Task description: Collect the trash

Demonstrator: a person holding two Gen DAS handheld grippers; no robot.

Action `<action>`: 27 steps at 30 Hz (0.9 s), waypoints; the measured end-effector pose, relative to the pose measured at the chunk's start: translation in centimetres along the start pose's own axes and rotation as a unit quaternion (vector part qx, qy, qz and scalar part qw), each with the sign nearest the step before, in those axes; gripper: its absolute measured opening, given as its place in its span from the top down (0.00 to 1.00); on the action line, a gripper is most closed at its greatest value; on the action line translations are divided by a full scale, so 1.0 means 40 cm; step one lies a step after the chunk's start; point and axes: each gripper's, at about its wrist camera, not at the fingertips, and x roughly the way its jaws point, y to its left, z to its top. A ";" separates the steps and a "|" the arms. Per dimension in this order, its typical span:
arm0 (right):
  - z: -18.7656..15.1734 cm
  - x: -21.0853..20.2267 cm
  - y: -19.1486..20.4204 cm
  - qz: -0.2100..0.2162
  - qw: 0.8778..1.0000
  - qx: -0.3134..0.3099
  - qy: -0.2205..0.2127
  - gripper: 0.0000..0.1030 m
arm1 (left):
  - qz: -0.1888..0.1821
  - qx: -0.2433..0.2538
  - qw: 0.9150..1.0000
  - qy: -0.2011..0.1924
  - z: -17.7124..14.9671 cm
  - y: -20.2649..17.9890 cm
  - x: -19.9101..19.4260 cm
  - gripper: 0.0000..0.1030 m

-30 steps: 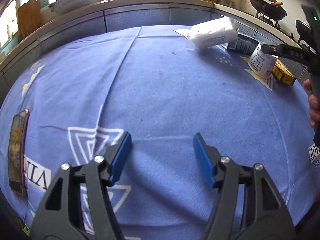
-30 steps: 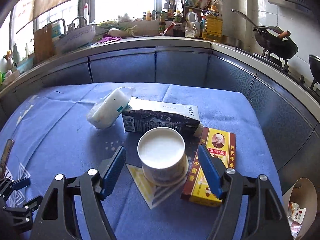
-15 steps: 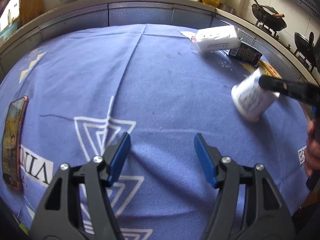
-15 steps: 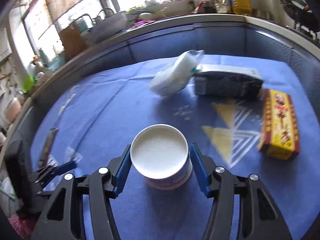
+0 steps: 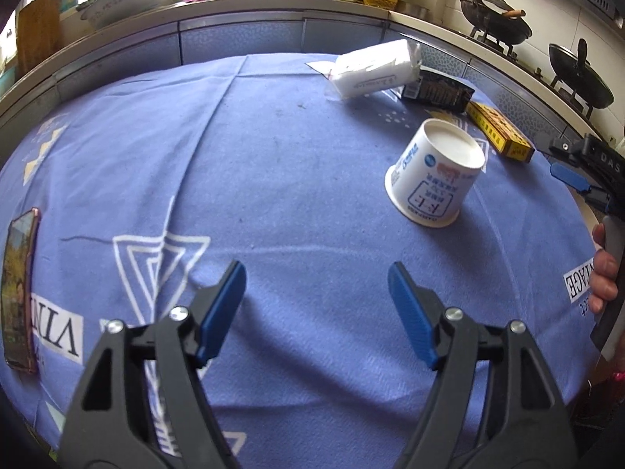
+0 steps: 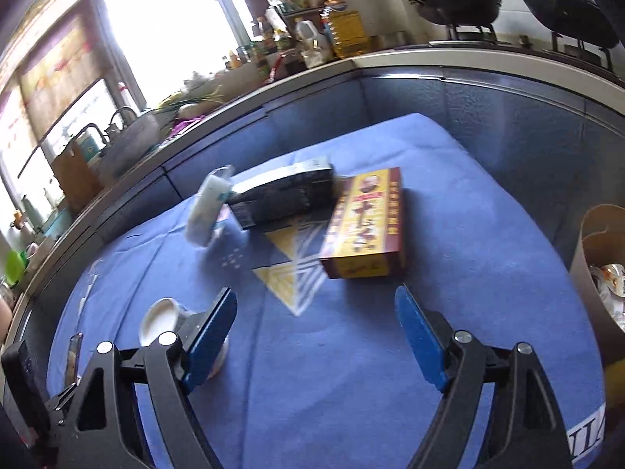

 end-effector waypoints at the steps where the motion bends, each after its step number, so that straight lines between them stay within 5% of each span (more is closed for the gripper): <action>1: -0.008 0.006 -0.012 -0.008 1.000 0.004 0.002 0.20 | 0.003 0.003 1.000 0.006 -0.003 -0.006 0.010 0.30; 6: 0.031 0.069 -0.008 -0.021 1.000 -0.005 0.018 0.20 | 0.037 0.035 0.999 0.000 -0.024 -0.038 0.031 0.21; 14: 0.085 0.201 0.008 -0.084 0.994 -0.035 0.067 0.23 | 0.040 0.024 0.999 0.012 -0.016 -0.036 0.038 0.18; 15: 0.080 0.205 0.004 -0.082 0.993 -0.040 0.071 0.37 | 0.037 0.022 0.999 0.012 -0.014 -0.034 0.038 0.18; 17: 0.061 0.194 -0.015 -0.072 0.994 -0.033 0.074 0.40 | 0.029 0.019 0.999 0.010 -0.011 -0.031 0.039 0.17; 27: -0.176 -0.043 -0.003 0.039 0.996 -0.038 0.076 0.40 | 0.038 0.033 0.999 0.003 -0.013 -0.047 0.055 0.09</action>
